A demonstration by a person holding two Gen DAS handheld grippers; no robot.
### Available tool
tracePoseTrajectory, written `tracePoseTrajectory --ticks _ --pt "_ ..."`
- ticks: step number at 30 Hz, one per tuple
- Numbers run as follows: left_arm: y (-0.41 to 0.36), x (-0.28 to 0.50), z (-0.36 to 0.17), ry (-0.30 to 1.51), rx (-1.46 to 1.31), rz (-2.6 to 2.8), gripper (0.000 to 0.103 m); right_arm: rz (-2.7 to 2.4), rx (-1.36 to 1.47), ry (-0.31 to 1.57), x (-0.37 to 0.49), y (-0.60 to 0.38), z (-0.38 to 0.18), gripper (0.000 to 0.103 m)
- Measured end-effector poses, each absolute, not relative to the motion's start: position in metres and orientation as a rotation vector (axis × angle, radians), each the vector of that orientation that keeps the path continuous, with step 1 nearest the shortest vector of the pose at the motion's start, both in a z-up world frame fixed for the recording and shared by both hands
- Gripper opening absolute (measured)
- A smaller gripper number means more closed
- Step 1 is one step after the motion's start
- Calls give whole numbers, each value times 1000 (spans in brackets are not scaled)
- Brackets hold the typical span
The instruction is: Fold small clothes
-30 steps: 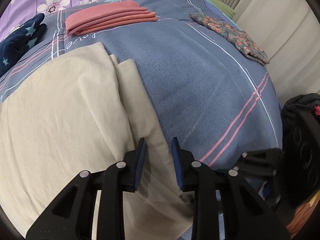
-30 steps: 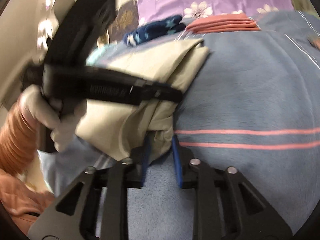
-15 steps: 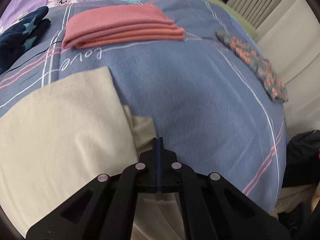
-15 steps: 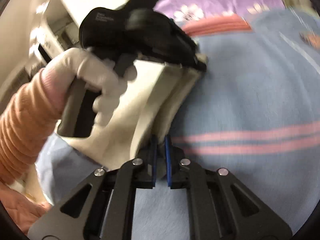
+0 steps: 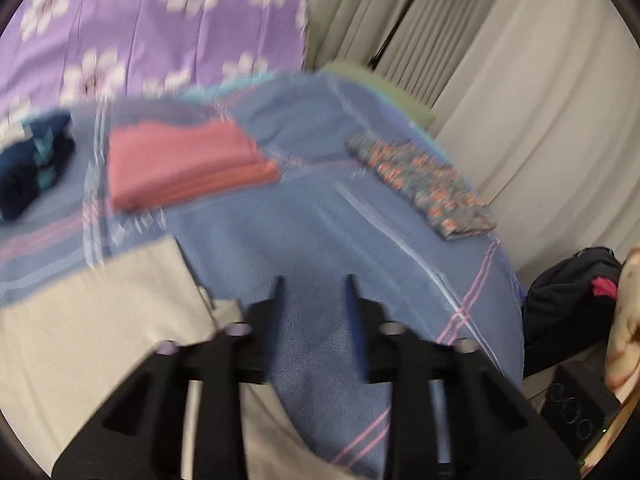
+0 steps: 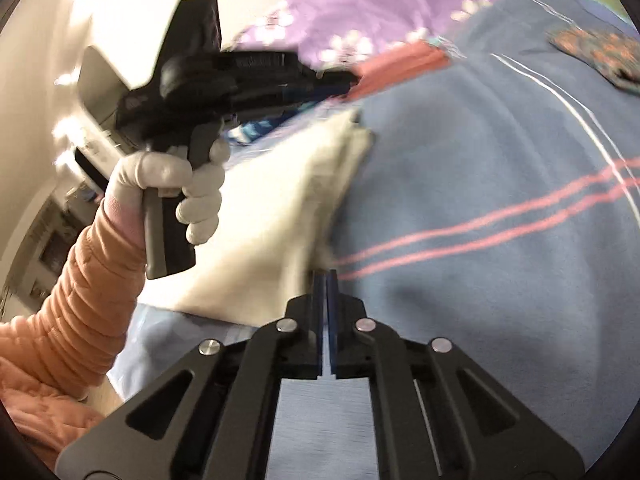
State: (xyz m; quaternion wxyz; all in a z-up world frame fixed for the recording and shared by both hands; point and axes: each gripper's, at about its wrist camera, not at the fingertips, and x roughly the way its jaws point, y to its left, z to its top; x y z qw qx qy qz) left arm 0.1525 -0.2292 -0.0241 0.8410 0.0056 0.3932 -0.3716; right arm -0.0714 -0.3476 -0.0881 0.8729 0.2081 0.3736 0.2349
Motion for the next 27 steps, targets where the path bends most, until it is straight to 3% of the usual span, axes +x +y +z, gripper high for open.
tracePoseTrajectory --ticks 2,7,11,16,22,23,25,27 --pt "-220 144 -22 820 58 -763 36 502 402 807 -66 -334 -92 12" --pt "-192 143 -59 917 112 -638 35 536 448 826 -51 -325 -96 12" --pt "-181 146 -86 986 68 -660 19 561 436 807 -50 -317 -89 12" --pt "-211 157 -115 1011 131 -687 21 475 424 857 -46 -318 -92 14" --pt "-200 147 -101 980 87 -799 25 412 520 897 -52 -339 -109 12" --pt "-199 145 -100 980 98 -789 25 404 513 877 -52 -340 -104 15" --pt "-190 141 -98 975 90 -762 27 387 514 853 -51 -342 -99 35" --pt "-178 136 -94 965 56 -754 28 391 523 839 -43 -342 -96 39"
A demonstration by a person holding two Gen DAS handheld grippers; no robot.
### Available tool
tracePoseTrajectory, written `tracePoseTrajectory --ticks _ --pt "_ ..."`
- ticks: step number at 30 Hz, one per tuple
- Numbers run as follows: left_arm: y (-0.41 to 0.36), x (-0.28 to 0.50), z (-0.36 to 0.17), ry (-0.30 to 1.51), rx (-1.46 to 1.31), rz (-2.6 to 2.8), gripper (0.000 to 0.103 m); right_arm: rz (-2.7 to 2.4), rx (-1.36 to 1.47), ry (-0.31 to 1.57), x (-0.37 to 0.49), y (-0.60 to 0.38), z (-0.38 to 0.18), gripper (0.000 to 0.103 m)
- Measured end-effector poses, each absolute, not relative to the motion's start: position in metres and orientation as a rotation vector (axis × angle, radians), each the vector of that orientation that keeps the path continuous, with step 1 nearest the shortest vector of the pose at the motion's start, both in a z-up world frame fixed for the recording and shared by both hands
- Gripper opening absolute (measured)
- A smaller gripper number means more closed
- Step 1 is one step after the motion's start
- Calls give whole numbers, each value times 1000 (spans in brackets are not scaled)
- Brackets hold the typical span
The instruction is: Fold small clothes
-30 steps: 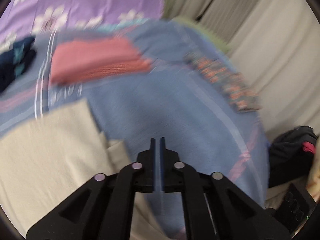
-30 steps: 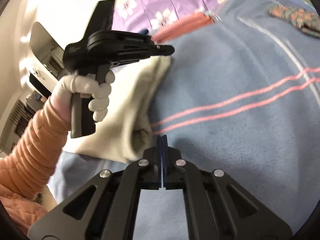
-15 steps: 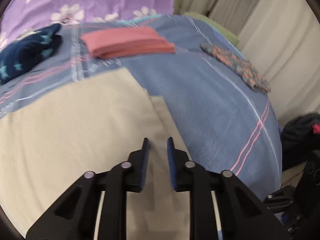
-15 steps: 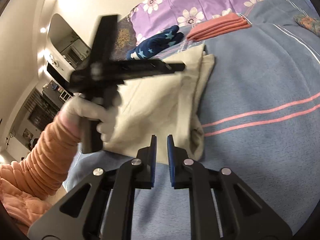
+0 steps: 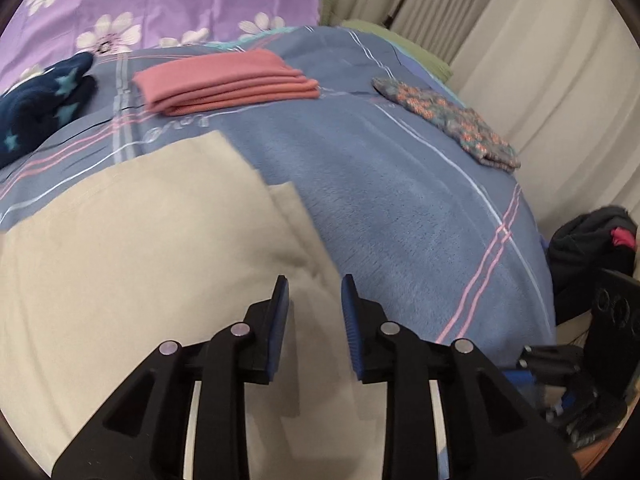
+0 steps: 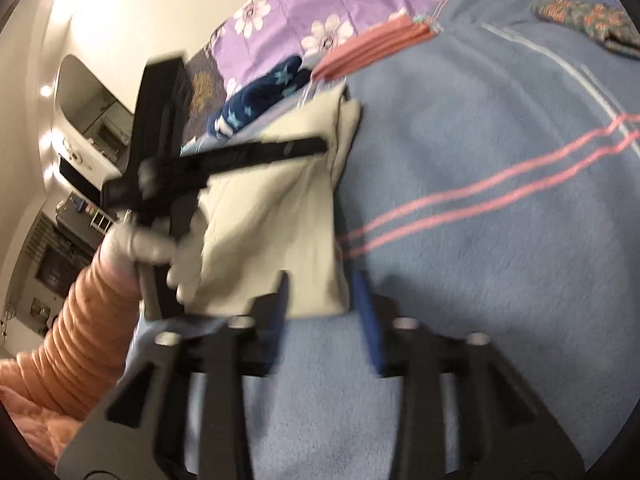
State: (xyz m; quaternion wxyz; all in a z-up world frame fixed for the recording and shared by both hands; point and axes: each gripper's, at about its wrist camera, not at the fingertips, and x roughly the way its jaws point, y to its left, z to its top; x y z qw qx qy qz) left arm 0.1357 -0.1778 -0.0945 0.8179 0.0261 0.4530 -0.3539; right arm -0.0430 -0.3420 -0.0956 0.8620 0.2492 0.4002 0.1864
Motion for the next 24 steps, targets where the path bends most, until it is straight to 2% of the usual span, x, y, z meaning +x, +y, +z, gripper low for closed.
tracePoseTrajectory --ticks 3,4,5,6,10,13,17,19,20,21,24 --pt "-156 123 -92 953 24 -745 33 433 550 873 -32 -335 -105 39" --pt "-149 118 -94 956 28 -745 34 431 554 900 -29 -332 -110 33" --pt "-143 113 -97 965 36 -745 35 418 557 918 -28 -329 -115 8" --pt "-138 109 -101 975 47 -742 36 421 561 914 -30 -328 -113 4" --pt "-110 88 -118 961 15 -771 38 511 501 841 -47 -317 -91 3" --pt "-99 87 -121 959 -46 -782 37 498 463 855 -39 -315 -85 9" --pt "-106 80 -118 944 8 -760 38 401 549 854 -13 -335 -83 12" --pt "-105 74 -117 939 29 -762 38 408 598 872 2 -339 -85 24" --pt "-104 71 -116 939 32 -765 38 416 605 887 13 -338 -87 35" --pt "-103 68 -116 941 29 -769 38 421 603 898 22 -336 -89 39" --pt "-94 58 -114 950 10 -790 38 395 564 932 60 -329 -95 39"
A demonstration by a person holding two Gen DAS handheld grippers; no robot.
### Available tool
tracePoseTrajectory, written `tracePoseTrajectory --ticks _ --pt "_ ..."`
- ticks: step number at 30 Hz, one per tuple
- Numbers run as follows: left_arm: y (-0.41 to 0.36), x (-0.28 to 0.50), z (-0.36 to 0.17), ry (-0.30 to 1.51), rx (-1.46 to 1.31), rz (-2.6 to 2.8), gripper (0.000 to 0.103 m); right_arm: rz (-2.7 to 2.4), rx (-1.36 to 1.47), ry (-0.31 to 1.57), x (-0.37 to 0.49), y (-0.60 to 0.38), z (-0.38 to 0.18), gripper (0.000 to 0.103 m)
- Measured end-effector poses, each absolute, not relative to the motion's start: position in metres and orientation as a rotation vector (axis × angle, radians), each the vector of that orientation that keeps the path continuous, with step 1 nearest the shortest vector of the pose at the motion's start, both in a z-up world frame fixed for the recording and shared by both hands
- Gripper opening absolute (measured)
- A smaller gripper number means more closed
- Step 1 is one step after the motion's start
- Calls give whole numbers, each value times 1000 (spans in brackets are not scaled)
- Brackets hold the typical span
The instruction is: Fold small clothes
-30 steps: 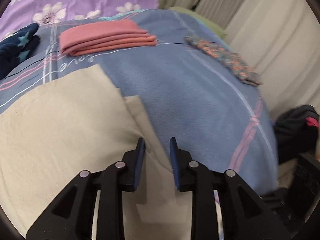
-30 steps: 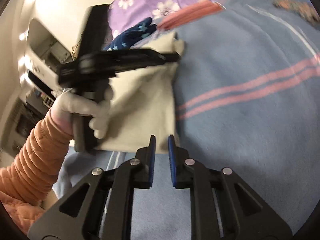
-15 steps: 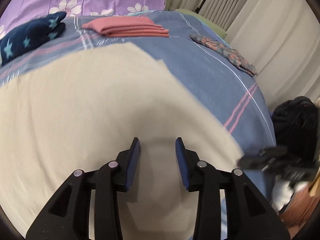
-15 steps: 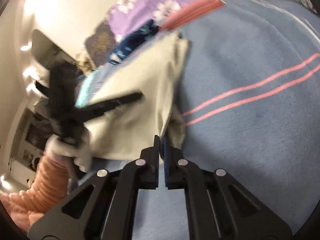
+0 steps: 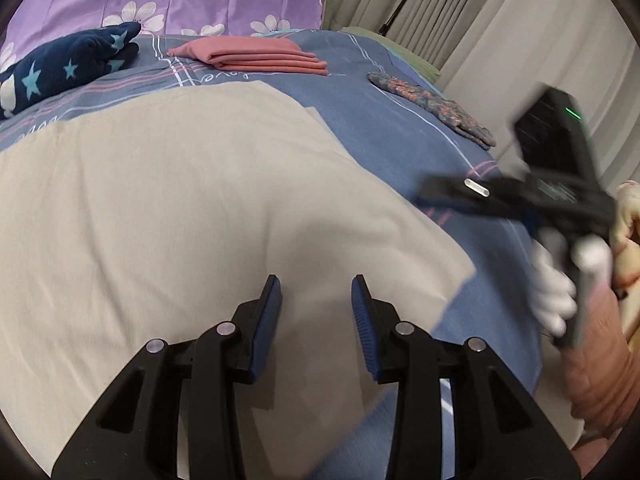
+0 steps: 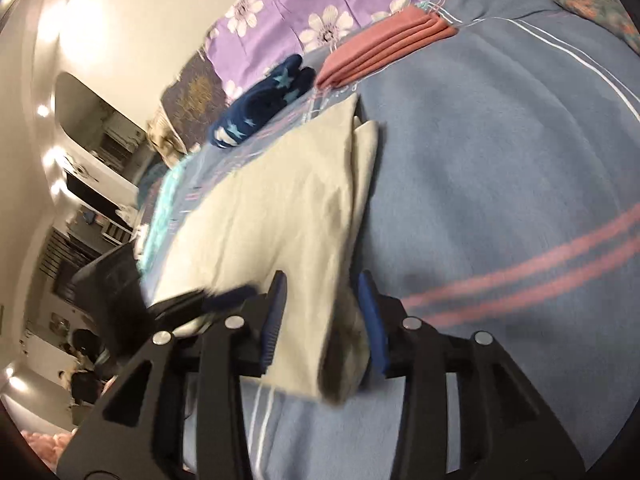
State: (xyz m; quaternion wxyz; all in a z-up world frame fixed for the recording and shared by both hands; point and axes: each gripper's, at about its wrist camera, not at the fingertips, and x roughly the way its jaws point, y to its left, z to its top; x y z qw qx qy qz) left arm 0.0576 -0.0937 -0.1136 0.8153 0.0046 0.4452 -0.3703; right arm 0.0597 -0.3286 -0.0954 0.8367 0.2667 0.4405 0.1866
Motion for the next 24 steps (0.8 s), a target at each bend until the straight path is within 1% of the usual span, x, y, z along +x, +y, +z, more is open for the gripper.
tracePoseTrajectory --ticks 4,5,6,7,8,9,11,13,16,19,20,21,23,24 --pt "-91 36 -118 944 48 -830 41 357 587 964 109 -325 -105 39" --pt "-92 33 -119 940 58 -833 41 347 590 962 120 -322 -106 31" --pt "-92 29 -120 931 69 -834 41 323 572 945 127 -319 -105 11" --pt "-91 27 -121 929 70 -835 41 294 538 917 128 -316 -102 6" --pt "-90 27 -121 929 65 -838 41 257 482 885 129 -312 -100 5" --pt "-89 27 -122 931 56 -841 41 196 431 872 128 -312 -100 0" --pt "-86 29 -124 935 32 -850 41 56 357 886 127 -319 -107 0" --pt "-84 31 -125 940 14 -858 41 60 402 886 121 -330 -110 0" --pt "-81 32 -126 946 -19 -872 41 148 394 842 94 -327 -92 3" --pt "-80 33 -126 947 -36 -877 41 341 309 797 56 -293 -69 5" --pt "-80 32 -125 945 -38 -874 41 389 299 802 48 -286 -70 13" --pt "-79 31 -124 943 -38 -867 41 429 299 818 43 -280 -74 26" --pt "-73 26 -117 930 -51 -844 41 430 264 915 39 -269 -98 37" --pt "-66 24 -112 915 -65 -839 41 380 216 959 40 -266 -110 27"
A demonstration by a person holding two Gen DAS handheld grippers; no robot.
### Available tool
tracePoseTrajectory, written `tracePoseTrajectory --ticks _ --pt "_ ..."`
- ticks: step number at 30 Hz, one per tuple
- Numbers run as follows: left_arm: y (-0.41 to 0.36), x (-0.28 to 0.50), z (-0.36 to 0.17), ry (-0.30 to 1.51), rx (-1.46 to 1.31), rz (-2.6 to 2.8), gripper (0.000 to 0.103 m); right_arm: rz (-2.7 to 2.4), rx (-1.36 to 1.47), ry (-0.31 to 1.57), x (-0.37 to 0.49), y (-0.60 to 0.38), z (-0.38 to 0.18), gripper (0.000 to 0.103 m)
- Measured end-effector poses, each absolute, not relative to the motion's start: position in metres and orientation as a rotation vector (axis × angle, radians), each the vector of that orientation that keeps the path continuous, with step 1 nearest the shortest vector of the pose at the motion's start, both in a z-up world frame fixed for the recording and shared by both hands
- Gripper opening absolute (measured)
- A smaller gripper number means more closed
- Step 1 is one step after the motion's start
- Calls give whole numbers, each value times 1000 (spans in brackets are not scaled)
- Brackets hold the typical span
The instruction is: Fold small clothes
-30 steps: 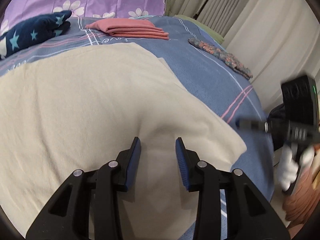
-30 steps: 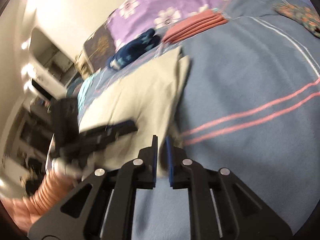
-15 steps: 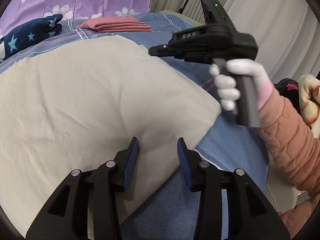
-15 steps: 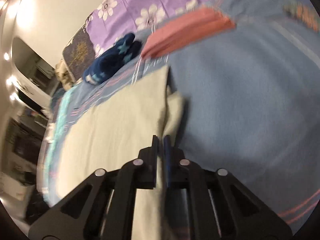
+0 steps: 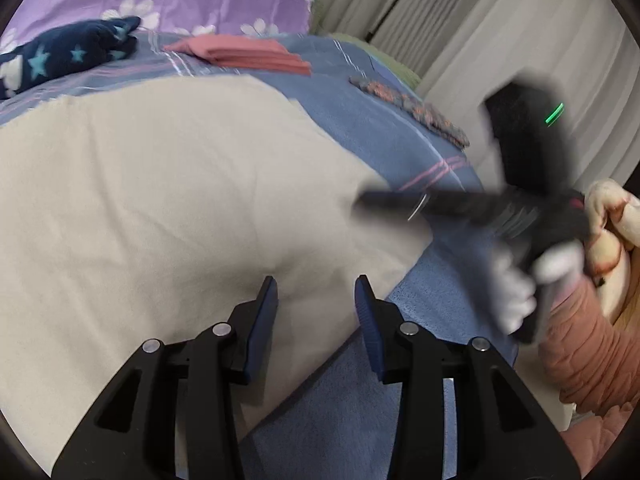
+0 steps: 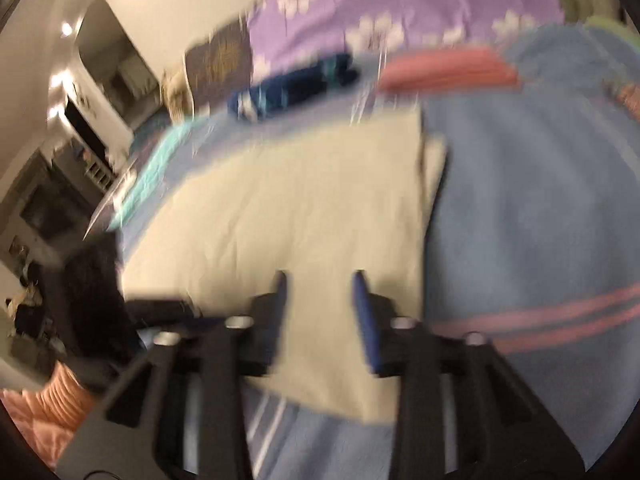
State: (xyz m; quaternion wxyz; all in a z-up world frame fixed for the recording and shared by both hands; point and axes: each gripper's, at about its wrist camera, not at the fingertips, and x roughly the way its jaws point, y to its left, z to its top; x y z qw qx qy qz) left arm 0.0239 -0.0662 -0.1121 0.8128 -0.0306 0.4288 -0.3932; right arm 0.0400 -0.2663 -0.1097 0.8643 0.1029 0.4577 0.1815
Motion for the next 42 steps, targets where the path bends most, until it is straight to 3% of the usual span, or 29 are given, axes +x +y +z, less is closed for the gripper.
tracePoseTrajectory --ticks 1,4,6,11,15,20,29,42 --pt "-55 20 -106 891 -91 -839 41 346 178 967 39 -265 -117 20" --pt "5 6 -81 797 -166 -755 42 295 185 962 38 -264 -101 21" --pt "50 -1 -70 747 -202 -654 42 274 132 912 38 -253 -79 29" --pt "197 -20 -71 693 -331 -263 41 421 -11 840 47 -182 -39 38" --pt "254 -16 -93 768 -296 -161 41 549 -99 877 59 -122 -36 39" --pt "249 -3 -119 859 -252 -311 43 667 -190 874 57 -45 -29 48" --pt "233 1 -114 789 -287 -516 43 706 -259 906 64 2 -29 50" --pt "228 2 -124 858 -348 -560 44 756 -425 898 131 144 -30 50"
